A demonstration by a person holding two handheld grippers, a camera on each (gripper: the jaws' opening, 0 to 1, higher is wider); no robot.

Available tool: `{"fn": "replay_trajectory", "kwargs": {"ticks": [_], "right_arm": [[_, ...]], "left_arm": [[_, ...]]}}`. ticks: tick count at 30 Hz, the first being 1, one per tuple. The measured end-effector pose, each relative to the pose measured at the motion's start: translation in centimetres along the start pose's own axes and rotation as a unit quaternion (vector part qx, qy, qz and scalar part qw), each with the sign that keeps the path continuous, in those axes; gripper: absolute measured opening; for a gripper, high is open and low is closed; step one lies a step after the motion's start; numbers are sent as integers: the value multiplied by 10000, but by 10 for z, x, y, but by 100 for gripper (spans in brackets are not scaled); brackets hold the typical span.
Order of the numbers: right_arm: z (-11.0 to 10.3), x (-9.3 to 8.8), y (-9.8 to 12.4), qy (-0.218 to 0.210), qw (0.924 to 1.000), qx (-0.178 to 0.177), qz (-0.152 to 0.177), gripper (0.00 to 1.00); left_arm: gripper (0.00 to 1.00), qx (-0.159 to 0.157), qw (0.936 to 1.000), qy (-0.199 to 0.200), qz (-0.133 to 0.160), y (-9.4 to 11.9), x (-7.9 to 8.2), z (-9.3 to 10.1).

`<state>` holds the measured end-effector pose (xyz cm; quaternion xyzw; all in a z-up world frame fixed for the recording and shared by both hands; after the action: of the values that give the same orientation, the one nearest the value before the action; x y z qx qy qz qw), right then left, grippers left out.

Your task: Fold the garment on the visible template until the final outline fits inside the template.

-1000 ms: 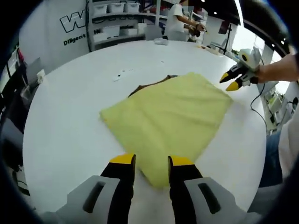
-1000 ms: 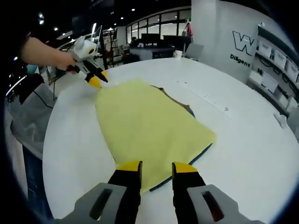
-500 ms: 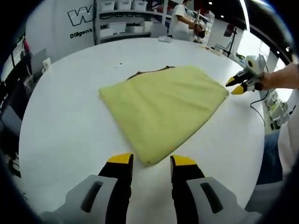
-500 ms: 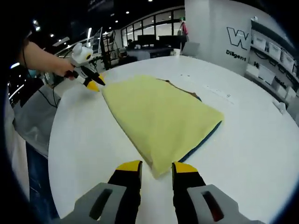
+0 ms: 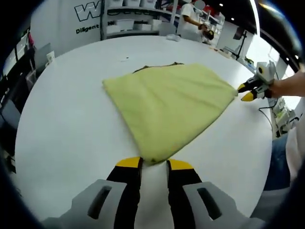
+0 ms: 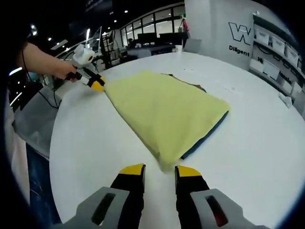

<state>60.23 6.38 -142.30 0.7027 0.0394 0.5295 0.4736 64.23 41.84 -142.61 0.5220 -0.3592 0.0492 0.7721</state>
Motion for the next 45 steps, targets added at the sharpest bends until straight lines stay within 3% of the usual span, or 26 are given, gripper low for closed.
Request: {"fn": "replay_trajectory", "kwargs": {"ticks": [11, 18, 31, 39, 45], "right_arm": [[2, 5, -7, 37, 10000, 90, 10, 10], [5, 4, -8, 119, 9998, 142, -62, 0], [15, -8, 1, 619, 9972, 326, -273, 0], [13, -12, 1, 903, 9944, 350, -423, 0], [13, -16, 4, 830, 9953, 283, -422, 0]], "left_arm": [[1, -41, 9996, -288, -19, -1, 0, 0], [1, -82, 9993, -367, -18, 1, 1, -1], [1, -125, 9963, -805, -258, 4, -4, -6], [1, -179, 9958, -833, -340, 6, -9, -4], [1, -269, 9960, -779, -358, 9, -13, -4]]}}
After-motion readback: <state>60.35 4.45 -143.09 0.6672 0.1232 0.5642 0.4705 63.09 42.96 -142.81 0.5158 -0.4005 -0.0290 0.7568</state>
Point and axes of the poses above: the point that each gripper's makers call its tool centre point, and the gripper's own axes: y roughly backward along the fingers, z roughly to its right, x roughly out of its top, the point moved 2 cm from there along y, roughly backward along the fingers, and after that the axes turned 7 degrees about y, right-handed, at the moved point
